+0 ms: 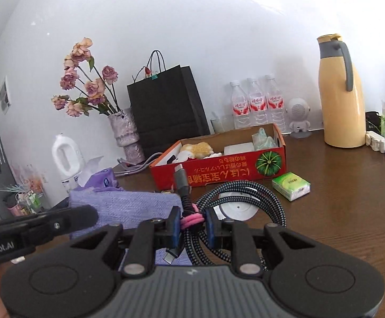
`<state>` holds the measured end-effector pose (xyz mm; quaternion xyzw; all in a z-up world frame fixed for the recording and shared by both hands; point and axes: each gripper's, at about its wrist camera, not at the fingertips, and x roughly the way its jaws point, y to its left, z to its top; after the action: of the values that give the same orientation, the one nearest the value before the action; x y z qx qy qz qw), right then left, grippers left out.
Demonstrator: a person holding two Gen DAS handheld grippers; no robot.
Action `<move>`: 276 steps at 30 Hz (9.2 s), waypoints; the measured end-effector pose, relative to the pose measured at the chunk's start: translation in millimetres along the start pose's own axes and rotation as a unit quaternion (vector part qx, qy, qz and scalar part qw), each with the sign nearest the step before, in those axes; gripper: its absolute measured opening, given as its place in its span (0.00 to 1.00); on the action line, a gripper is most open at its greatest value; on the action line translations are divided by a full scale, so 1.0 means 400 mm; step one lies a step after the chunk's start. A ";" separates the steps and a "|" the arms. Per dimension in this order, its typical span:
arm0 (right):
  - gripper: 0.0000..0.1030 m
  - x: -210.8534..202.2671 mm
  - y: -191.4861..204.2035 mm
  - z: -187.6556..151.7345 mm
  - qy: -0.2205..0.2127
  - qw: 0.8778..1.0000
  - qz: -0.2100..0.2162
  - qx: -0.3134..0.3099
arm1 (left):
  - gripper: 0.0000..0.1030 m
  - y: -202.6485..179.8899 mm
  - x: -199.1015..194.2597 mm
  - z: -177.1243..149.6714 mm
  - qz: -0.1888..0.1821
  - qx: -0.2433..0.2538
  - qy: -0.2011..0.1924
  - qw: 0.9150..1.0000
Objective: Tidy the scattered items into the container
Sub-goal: 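Lift the pouch with the left tool while the right tool carries the cable toward the box, then open the left tool over the box while the right tool releases the cable into it, then grasp the flat white round lid with the left tool while the right tool grasps the white bottle cap, then carry the lid with the left tool while the right tool carries the cap toward the box, then open the left tool over the box while the right tool drops the cap into it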
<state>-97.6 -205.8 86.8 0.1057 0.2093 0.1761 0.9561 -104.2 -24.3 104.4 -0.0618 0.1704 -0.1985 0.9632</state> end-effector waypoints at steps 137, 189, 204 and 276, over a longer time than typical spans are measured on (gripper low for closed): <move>0.83 0.158 -0.051 -0.023 0.061 0.977 -0.185 -0.091 | 1.00 0.095 0.188 -0.109 0.172 0.040 0.074 0.981; 0.38 0.279 -0.052 -0.020 0.072 0.988 -0.115 -0.074 | 0.38 0.079 0.234 -0.077 0.167 0.035 0.043 0.984; 0.38 0.131 -0.010 -0.032 0.022 0.988 -0.129 -0.077 | 0.38 0.036 0.139 -0.086 0.156 0.035 0.006 0.987; 0.89 0.478 -0.134 0.386 -0.094 0.989 -0.064 -0.098 | 1.00 0.246 0.492 0.289 0.187 0.056 -0.102 0.975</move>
<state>148.1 -202.0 140.0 0.0143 0.1062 0.1231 0.9866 142.2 -7.7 134.1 0.0053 0.0682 -0.0162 0.9975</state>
